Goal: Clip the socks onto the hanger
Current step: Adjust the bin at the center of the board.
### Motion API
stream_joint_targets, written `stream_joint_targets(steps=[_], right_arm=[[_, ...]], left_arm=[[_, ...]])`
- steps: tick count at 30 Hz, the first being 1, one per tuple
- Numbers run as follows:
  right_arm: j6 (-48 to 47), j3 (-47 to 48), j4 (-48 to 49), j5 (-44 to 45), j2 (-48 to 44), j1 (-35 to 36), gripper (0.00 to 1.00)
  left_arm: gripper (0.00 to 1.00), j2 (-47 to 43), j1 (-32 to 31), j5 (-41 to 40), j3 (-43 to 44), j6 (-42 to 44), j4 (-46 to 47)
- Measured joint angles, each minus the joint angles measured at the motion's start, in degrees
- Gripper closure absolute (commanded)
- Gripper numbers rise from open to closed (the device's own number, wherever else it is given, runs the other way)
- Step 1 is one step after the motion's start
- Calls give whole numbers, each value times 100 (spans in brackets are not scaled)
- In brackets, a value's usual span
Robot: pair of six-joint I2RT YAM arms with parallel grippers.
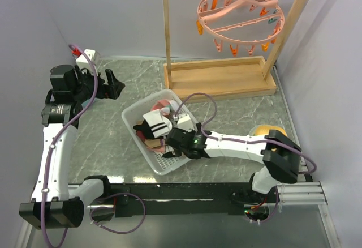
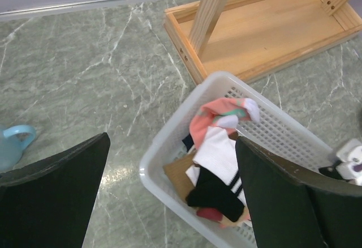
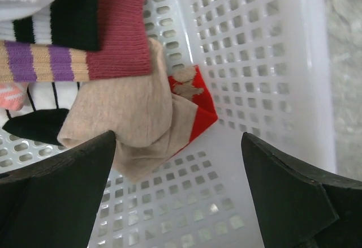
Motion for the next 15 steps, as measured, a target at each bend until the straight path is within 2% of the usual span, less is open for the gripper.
stream_joint_targets(steps=[10,12,15], right_arm=[[695,-697,-682,168,-1333,-7,0],[710,-748,-835,173,-1628,-28,0],[678,-704,-997,175,-2026,-72,0]], left_arm=[[0,299,-46,205,-127,24,470],[1,348,-225,267,-299,52,599],[1,621,-822,229,-487,291,675]])
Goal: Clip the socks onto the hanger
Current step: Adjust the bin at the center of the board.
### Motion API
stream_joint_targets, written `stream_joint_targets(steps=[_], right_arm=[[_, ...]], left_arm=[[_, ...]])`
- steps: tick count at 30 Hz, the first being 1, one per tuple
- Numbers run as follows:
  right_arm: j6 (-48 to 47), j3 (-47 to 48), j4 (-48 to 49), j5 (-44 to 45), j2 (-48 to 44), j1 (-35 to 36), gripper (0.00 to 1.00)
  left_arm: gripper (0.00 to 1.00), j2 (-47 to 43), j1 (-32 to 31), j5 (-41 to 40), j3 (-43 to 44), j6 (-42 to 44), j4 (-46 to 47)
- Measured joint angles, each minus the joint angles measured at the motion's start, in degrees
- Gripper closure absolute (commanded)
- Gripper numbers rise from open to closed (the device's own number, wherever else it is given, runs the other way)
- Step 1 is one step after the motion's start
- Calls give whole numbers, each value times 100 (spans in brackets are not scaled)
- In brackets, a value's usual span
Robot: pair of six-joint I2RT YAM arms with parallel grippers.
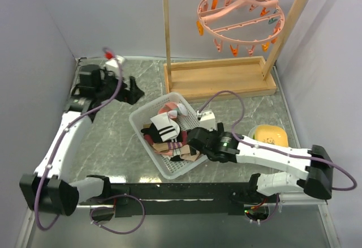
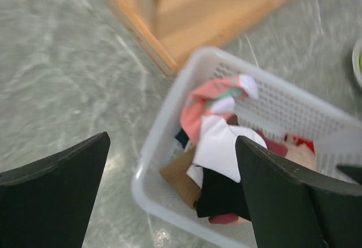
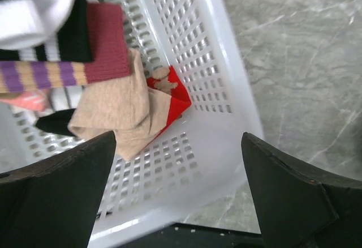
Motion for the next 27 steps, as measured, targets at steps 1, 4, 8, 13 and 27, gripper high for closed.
stream_joint_targets(steps=[1,4,8,13,27], right_arm=[[-11,50,-79,-2,-122,-4,0],[9,306,-415,-15,-485,-4,0],[302,564,-935,-127,-973,-4,0],[863,433,-1443,-540,-1318,-4,1],[1189,-503,-450,-1600,-1263,-155,1]], left_arm=[[1,127,-184,-15,-37,72,33],[1,573,-629,-81,-76,343,79],[0,1043,-758,-313,-76,649,234],[1,1519,-758,-518,-66,968,490],[1,1941,-914,-474,-363,1274,621]])
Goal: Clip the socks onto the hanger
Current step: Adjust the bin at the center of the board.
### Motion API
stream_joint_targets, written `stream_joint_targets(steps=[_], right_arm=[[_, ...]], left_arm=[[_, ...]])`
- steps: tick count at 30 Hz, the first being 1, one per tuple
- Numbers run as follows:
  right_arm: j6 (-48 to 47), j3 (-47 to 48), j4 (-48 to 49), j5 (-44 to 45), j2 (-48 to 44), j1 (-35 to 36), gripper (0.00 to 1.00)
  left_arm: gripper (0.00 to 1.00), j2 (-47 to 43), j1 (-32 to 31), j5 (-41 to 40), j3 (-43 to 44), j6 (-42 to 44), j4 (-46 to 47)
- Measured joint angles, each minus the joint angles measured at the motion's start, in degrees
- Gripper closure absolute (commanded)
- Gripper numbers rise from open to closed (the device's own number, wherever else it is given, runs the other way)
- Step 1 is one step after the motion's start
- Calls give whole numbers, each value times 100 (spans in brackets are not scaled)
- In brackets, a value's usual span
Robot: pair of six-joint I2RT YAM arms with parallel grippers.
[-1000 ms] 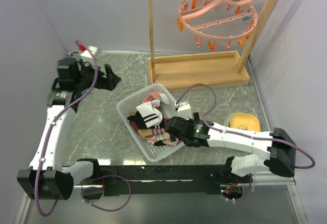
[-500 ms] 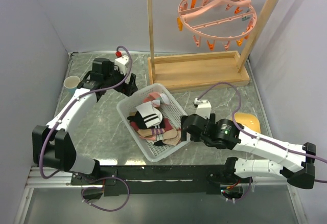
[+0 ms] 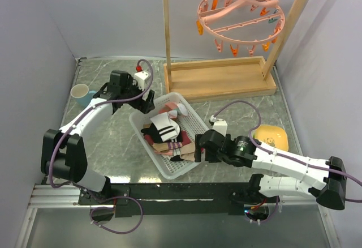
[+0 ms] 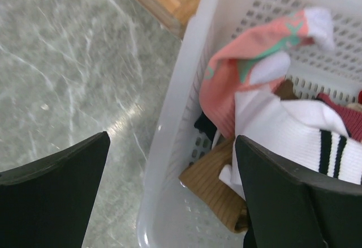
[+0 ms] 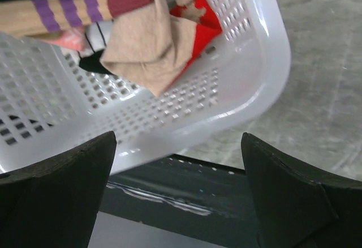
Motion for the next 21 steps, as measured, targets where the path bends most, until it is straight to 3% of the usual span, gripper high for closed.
stream_joint_targets(steps=[10,21], right_arm=[[-157,-354,619,-422,116,-935,5],[-678,-570,787,-538,48,-1958,7]], left_arm=[[3,-63,-20,184,-601,94,-52],[14,-540,-162,435,-957,275,-472]])
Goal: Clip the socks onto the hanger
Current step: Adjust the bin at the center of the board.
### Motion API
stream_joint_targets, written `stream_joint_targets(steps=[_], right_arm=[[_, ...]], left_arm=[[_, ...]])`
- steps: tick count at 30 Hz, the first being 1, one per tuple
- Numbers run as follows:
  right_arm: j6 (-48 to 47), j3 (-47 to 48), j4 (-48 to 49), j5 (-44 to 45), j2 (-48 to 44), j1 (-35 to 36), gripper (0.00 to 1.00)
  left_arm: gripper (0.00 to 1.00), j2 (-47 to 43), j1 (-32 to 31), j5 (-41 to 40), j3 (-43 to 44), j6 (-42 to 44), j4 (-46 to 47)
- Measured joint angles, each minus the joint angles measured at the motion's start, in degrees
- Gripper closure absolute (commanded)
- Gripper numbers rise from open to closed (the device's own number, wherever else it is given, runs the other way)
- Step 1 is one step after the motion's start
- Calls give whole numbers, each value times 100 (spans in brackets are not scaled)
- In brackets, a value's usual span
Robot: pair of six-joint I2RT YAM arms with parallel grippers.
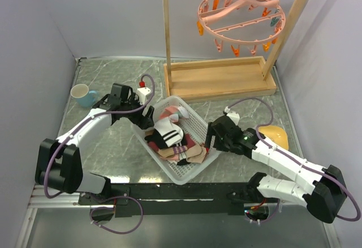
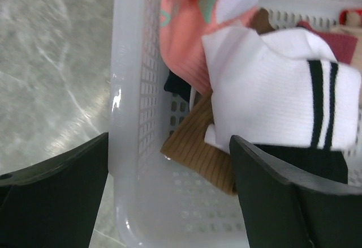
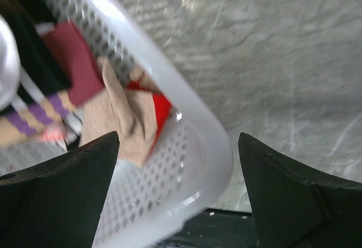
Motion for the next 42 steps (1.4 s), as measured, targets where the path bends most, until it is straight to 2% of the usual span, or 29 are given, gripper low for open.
stream_joint_targets(steps=[10,19,24,34,42], right_arm=[[-745,236,190,-90,452,-785,9],[-1239,807,603,-304,1132,-1132,10],[-1445,1241,964,-546,1552,-1222,15],[-1871,1934,1237,-1117,2546,-1259,53],[-2306,2214,1591,-1631,2824,-1268,64]], left_arm=[[17,-304,-398,153,-11,409,-857],[19,-396,-741,221,-2,487,-1292],[19,-632,-942,463,-55,466,-1628],[19,-1193,-1001,658,-155,372,-1895],[19,-1294,-1010,883,-208,243,-1919]])
